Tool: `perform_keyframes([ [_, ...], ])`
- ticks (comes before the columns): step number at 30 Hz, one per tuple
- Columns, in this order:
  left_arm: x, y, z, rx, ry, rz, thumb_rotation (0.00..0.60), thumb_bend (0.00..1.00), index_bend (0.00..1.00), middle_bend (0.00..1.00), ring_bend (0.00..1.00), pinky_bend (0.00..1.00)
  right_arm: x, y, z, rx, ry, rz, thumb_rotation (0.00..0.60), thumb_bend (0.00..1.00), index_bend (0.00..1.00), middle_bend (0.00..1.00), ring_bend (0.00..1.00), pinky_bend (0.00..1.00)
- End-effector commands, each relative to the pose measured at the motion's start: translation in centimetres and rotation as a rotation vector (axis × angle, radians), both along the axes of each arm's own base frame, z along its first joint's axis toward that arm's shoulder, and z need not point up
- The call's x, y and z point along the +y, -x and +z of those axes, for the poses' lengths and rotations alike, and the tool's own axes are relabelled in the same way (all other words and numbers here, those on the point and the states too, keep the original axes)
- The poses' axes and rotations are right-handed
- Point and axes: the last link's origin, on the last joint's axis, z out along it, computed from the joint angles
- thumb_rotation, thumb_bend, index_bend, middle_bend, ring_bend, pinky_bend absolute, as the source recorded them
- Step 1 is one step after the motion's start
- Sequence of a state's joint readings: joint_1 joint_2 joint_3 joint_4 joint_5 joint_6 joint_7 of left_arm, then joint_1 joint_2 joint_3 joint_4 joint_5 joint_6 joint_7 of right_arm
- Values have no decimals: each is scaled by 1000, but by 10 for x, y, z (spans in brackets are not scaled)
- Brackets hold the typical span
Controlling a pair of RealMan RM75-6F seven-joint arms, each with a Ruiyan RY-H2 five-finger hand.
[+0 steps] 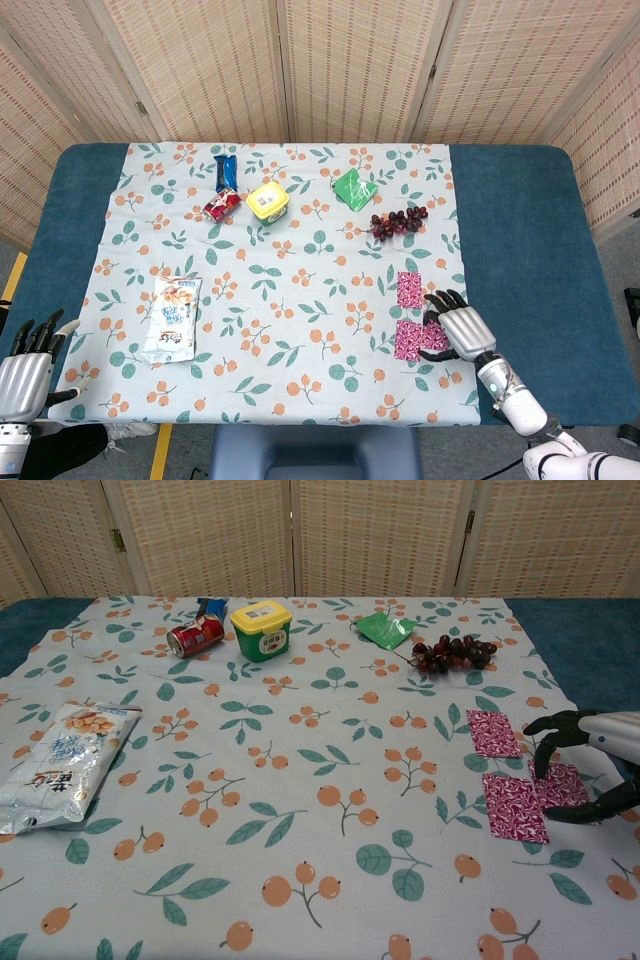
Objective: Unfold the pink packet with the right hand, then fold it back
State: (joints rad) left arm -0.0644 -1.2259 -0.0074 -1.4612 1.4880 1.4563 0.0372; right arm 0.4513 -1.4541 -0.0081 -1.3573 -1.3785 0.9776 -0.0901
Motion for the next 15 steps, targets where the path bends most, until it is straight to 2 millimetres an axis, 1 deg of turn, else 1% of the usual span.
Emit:
perform_keyframes([
  [1,-1,1,1,0,-2,4,600,215,199,76,150,0,3,-3,-3,6,-6,9,344,246,361,121,0,0],
  [6,-2,4,1,1,-3,14,600,215,200,76,150,0,14,-10,-4,-33,-13,-23,354,245,254,95,0,0],
  [11,-2,4,2,-1,-3,12,600,215,199,77,151,0,22,-15,-4,-25,-8,-20,355,246,229,89,0,0],
  [15,-2,4,1,-3,2,8,600,215,199,78,155,0,23,-15,-6,-16,-9,-42,354,245,224,88,0,0],
])
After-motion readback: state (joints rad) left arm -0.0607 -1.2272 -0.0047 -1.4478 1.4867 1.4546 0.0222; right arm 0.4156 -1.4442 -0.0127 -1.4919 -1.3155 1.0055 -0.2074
